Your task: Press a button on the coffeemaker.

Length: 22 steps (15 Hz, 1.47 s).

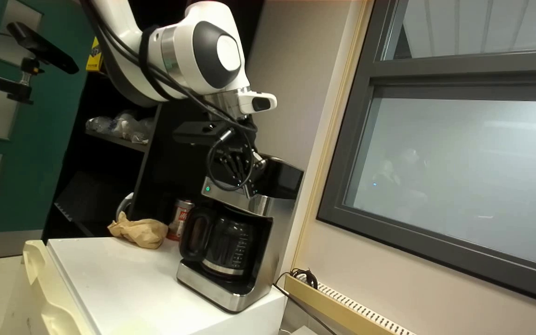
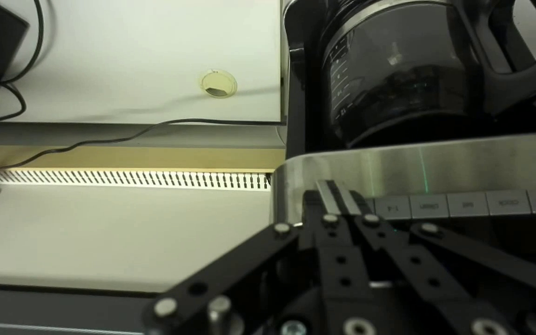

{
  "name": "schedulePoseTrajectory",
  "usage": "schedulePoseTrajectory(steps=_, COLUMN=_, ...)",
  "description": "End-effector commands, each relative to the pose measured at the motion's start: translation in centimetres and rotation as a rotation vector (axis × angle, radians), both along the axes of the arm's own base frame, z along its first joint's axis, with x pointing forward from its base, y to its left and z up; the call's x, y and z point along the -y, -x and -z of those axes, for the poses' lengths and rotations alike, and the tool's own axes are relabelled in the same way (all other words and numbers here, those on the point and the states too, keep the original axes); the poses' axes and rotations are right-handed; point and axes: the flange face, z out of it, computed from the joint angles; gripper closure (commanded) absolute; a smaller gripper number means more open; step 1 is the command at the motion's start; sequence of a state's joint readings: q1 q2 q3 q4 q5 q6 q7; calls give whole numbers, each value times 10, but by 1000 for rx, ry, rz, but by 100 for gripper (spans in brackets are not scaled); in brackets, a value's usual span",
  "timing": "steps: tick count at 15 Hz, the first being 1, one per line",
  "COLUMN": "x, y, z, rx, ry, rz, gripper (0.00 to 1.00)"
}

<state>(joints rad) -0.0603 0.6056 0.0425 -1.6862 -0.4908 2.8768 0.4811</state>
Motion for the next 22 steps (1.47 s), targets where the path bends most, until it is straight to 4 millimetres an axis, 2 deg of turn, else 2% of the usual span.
schedulePoseTrajectory(steps=1, x=-4, y=-17, z=2, rx=17, ry=-28, rz=18, gripper=99)
schedulePoseTrajectory(steps=7, x=-4, y=-11, z=-1, rx=8, ry=-59, rz=26, gripper=99)
schedulePoseTrajectory(steps=17, x=-25, y=79, z=-35, rx=-93, ry=-41, rz=-123, gripper=100)
schedulePoseTrajectory(steps=22, x=-17, y=120, z=-56, rx=-89, ry=61, rz=-207, gripper=100)
